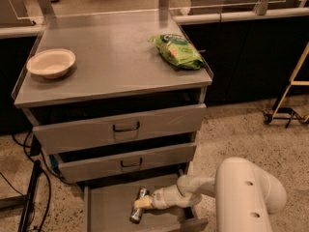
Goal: Place redbull can into bottom drawer
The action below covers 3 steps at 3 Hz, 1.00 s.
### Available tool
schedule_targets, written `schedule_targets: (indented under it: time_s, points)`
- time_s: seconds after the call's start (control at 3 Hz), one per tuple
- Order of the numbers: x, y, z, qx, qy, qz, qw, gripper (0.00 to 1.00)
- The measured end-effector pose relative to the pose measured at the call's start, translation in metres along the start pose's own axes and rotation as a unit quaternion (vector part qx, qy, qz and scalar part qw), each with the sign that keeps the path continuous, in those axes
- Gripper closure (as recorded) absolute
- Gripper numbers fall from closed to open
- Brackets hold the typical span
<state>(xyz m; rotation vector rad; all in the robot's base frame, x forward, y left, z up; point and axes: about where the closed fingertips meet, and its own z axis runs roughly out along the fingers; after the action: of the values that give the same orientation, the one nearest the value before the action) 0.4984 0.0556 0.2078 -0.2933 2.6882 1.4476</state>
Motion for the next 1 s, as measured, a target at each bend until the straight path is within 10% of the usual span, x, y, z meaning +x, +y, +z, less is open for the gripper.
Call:
schedule_targets:
  time_s: [1.0]
  points:
    - [0.006, -0.041, 0.016, -0.002, -0.003, 0.054, 0.9985, 1.00]
